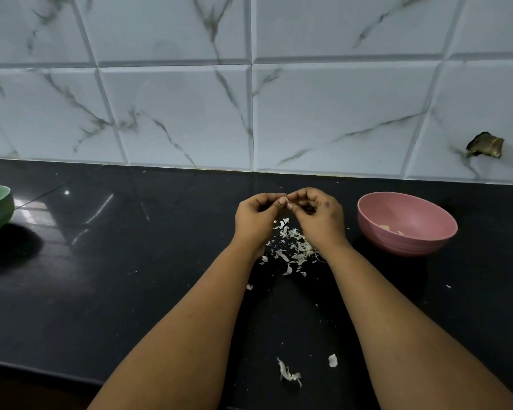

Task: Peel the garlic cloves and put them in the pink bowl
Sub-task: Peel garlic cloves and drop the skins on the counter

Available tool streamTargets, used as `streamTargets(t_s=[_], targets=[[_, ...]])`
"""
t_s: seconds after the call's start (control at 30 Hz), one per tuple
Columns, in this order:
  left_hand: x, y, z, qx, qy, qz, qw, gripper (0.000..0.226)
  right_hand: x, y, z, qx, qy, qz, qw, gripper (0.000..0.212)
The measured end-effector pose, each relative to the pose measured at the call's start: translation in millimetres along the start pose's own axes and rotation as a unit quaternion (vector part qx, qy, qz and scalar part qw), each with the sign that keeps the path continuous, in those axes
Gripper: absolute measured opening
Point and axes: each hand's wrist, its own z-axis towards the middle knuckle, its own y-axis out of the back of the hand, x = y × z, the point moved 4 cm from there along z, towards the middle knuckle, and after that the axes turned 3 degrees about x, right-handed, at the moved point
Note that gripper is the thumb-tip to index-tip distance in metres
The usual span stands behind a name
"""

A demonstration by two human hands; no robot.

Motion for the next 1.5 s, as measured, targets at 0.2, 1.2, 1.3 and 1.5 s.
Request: streamTargets(t_s=[0.2, 1.2, 1.3, 1.5], targets=[[2.5, -0.4, 0.8, -0.001, 0.034, -0.032, 0.999, 0.011, -2.3, 0.3, -0.2, 0.007, 0.001, 0.020, 1.000, 0.009], [1.5, -3.8, -0.3, -0.047, 0.011, 0.075, 0.996, 0.005, -3.4, -3.9, -3.4, -0.008, -0.116, 0.204, 0.972, 0.009], [1.0, -1.2, -0.5, -0.059, 0.014, 0.067, 0.996, 0.006, 0.0, -5.3, -4.3, 0.005, -0.113, 0.219, 0.969, 0.010], [-0.2, -3.5, -1.0, -0.038, 0.010, 0.044, 0.998, 0.011, -0.2, -5.4, -3.6, 0.018, -0.107, 0.204, 0.973, 0.011]])
